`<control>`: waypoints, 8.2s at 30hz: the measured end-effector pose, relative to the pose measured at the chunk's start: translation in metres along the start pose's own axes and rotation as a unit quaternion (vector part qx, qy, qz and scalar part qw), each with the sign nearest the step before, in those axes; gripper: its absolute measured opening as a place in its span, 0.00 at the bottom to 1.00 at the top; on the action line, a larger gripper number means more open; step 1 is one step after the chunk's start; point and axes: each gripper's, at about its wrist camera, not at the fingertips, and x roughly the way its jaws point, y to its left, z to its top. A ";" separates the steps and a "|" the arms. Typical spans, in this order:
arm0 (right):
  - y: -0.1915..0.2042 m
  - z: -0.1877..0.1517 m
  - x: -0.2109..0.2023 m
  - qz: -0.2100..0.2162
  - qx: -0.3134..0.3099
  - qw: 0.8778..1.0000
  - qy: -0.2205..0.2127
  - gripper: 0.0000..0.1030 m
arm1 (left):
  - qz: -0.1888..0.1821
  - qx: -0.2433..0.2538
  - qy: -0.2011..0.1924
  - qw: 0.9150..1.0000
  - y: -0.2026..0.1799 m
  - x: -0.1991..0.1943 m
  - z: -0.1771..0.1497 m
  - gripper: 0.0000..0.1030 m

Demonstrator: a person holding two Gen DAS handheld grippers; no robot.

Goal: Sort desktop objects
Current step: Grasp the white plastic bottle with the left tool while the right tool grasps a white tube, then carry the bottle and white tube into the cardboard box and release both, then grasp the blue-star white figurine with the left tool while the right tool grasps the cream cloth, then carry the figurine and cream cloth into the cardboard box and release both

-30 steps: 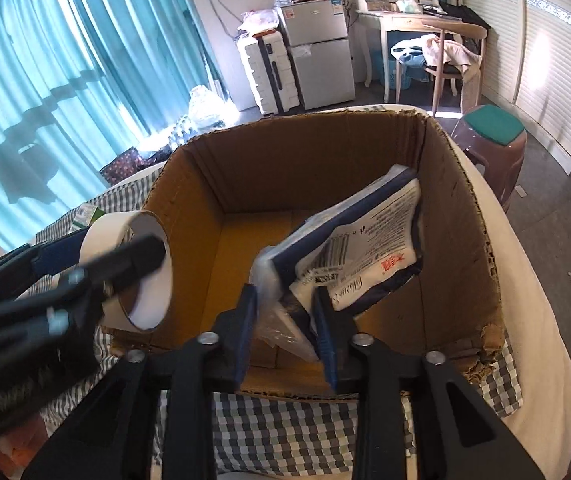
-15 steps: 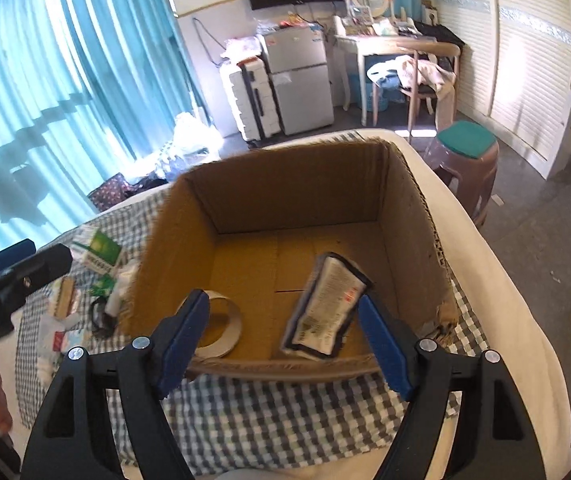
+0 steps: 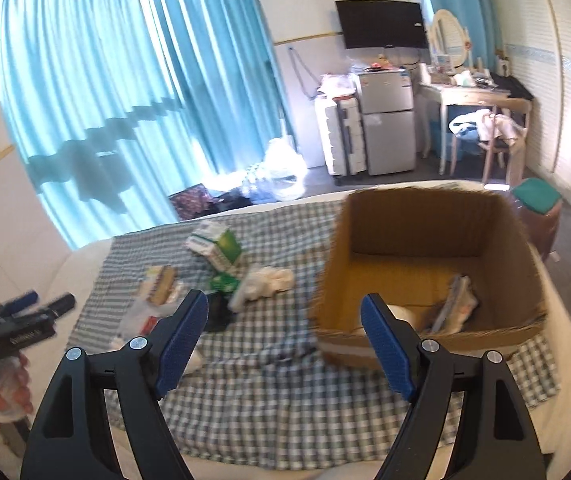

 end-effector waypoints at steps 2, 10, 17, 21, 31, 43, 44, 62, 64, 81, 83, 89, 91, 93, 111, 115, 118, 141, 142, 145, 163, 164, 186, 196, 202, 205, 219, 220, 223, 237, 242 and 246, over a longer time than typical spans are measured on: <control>0.018 -0.011 0.010 0.014 -0.002 1.000 0.004 0.77 | 0.004 -0.014 0.008 1.000 0.011 0.008 -0.018 1.00; 0.058 -0.059 0.055 0.021 -0.026 0.999 0.024 0.77 | -0.004 -0.011 0.053 0.999 0.005 0.064 -0.081 1.00; 0.069 -0.070 0.101 0.010 -0.061 0.996 0.068 0.77 | -0.018 0.056 0.052 0.997 -0.038 0.106 -0.090 1.00; 0.063 -0.063 0.132 0.022 -0.033 0.996 0.086 0.77 | -0.025 0.084 0.067 0.994 -0.054 0.134 -0.092 1.00; 0.056 -0.066 0.181 0.021 -0.013 0.993 0.120 0.77 | -0.058 0.117 0.102 0.986 -0.064 0.182 -0.096 0.94; 0.051 -0.039 0.253 0.022 0.041 0.988 0.145 0.53 | -0.092 0.080 0.144 0.982 -0.064 0.201 -0.100 0.54; 0.052 -0.040 0.263 0.020 0.044 0.987 0.152 0.53 | -0.095 0.068 0.147 0.982 -0.062 0.202 -0.099 0.54; 0.048 -0.057 0.292 0.022 0.052 0.977 0.203 0.14 | -0.120 0.032 0.157 0.980 -0.054 0.196 -0.097 0.46; 0.047 -0.059 0.275 0.028 0.058 0.978 0.198 0.14 | -0.124 0.026 0.154 0.980 -0.054 0.184 -0.099 0.43; 0.057 -0.056 0.130 0.053 0.039 0.988 0.138 0.14 | -0.127 -0.025 0.095 0.987 -0.030 0.097 -0.072 0.43; 0.059 -0.056 0.121 0.056 0.037 0.989 0.136 0.14 | -0.126 -0.024 0.087 0.988 -0.029 0.088 -0.069 0.43; 0.072 -0.053 0.083 0.065 0.022 0.991 0.114 0.14 | -0.104 -0.033 0.055 0.992 -0.023 0.051 -0.056 0.43; 0.076 -0.051 0.072 0.067 0.017 0.992 0.107 0.14 | -0.093 -0.044 0.050 0.993 -0.019 0.043 -0.051 0.43; 0.079 -0.049 0.062 0.070 0.011 0.992 0.102 0.14 | -0.090 -0.051 0.048 0.994 -0.017 0.035 -0.047 0.43; 0.054 -0.006 -0.006 0.019 -0.018 0.999 0.030 0.14 | -0.147 -0.003 -0.017 0.989 -0.081 -0.024 0.013 0.43; 0.034 0.005 -0.013 -0.023 -0.034 0.999 0.012 0.14 | -0.161 0.022 -0.025 0.986 -0.110 -0.026 0.024 0.43; 0.013 0.015 -0.011 -0.034 -0.022 0.999 0.008 0.14 | -0.175 0.038 -0.024 0.984 -0.134 -0.024 0.034 0.43; -0.138 0.023 0.047 -0.117 0.066 0.990 0.037 0.49 | -0.264 0.137 0.033 0.954 -0.305 0.046 0.045 0.43; -0.139 0.022 0.046 -0.119 0.067 0.990 0.033 0.49 | -0.265 0.139 0.037 0.953 -0.308 0.049 0.045 0.43; -0.148 0.020 0.044 -0.128 0.080 0.988 0.031 0.49 | -0.267 0.138 0.049 0.953 -0.315 0.056 0.042 0.43; -0.113 0.000 0.001 -0.095 0.090 0.991 0.014 0.54 | -0.163 0.039 0.016 0.986 -0.183 0.012 0.048 0.91; -0.106 -0.002 0.001 -0.088 0.088 0.992 0.016 0.55 | -0.152 0.030 0.012 0.988 -0.160 0.009 0.046 0.92; 0.066 -0.047 0.074 0.028 -0.033 0.997 0.063 0.64 | 0.026 -0.099 0.046 0.994 0.118 0.070 -0.045 0.92; 0.072 -0.052 0.147 0.017 -0.029 0.994 0.108 0.64 | 0.046 -0.078 0.070 0.993 0.096 0.136 -0.081 0.92; 0.068 -0.053 0.192 0.009 -0.032 0.991 0.130 0.64 | 0.040 -0.089 0.110 0.989 0.099 0.175 -0.093 0.92; 0.064 -0.055 0.215 -0.004 -0.034 0.989 0.141 0.64 | 0.039 -0.111 0.115 0.986 0.104 0.189 -0.094 0.92; 0.027 -0.037 0.281 -0.053 0.018 0.987 0.152 0.64 | 0.055 -0.125 0.162 0.977 0.109 0.230 -0.108 0.92; 0.025 -0.034 0.289 -0.055 0.025 0.985 0.158 0.64 | 0.056 -0.122 0.155 0.979 0.108 0.229 -0.108 0.92; 0.023 -0.031 0.303 -0.055 0.024 0.984 0.168 0.64 | 0.047 -0.130 0.152 0.979 0.110 0.229 -0.109 0.91; 0.043 -0.056 0.280 -0.055 -0.003 0.978 0.200 0.16 | 0.037 -0.153 0.114 0.981 0.124 0.209 -0.105 0.51; 0.058 -0.052 0.241 -0.037 -0.006 0.984 0.177 0.16 | 0.041 -0.167 0.085 0.981 0.133 0.193 -0.099 0.51; 0.075 -0.046 0.213 -0.019 -0.013 0.986 0.163 0.16 | 0.051 -0.157 0.070 0.984 0.127 0.170 -0.092 0.51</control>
